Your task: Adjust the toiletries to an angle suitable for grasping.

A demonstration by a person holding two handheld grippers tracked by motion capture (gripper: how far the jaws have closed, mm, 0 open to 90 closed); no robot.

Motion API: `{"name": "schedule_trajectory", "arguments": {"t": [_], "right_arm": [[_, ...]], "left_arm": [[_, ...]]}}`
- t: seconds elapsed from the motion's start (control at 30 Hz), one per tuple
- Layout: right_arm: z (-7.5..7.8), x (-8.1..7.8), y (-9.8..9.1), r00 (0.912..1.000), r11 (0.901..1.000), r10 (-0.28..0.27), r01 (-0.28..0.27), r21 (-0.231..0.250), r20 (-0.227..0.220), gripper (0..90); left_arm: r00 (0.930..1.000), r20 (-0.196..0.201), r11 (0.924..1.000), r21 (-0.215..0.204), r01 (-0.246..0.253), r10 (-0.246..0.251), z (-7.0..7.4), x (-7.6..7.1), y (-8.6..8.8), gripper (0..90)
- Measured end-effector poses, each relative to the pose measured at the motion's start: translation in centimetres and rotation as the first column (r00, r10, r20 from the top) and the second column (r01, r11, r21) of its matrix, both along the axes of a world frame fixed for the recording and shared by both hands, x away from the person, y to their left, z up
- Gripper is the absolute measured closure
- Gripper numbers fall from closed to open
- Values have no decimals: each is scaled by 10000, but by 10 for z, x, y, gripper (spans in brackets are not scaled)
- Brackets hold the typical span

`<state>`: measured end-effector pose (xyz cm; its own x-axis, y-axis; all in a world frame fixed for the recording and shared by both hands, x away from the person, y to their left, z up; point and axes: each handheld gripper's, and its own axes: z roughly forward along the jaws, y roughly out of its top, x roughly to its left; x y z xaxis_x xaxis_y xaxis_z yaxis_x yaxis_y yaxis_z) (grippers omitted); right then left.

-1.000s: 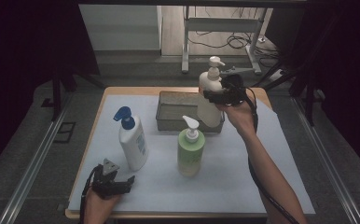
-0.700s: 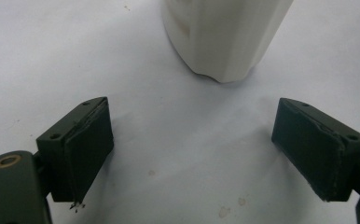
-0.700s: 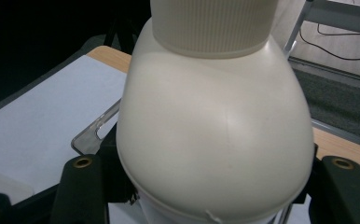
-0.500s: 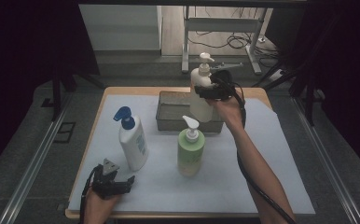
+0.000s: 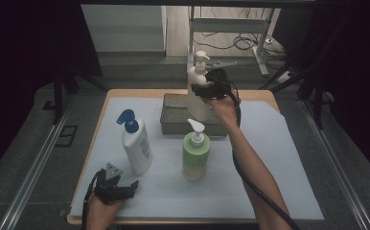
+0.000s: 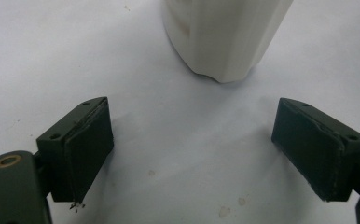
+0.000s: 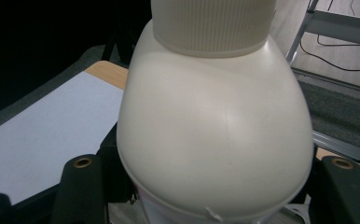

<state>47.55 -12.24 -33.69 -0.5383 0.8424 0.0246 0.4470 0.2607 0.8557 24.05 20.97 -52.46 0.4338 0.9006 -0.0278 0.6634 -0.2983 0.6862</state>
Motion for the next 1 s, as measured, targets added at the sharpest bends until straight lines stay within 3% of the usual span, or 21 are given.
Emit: {"name": "schedule_trajectory", "arguments": {"t": [0.57, 1.0], "right_arm": [[-18, 13, 33, 9997, 9997, 228, -228, -61, 70, 371], [-42, 12, 37, 9986, 9988, 464, -467, -129, -270, 371]], "left_arm": [[10000, -8, 10000, 17, 20, -20, 0, 0, 0, 122], [10000, -13, 10000, 22, 16, -16, 0, 0, 0, 122]]}}
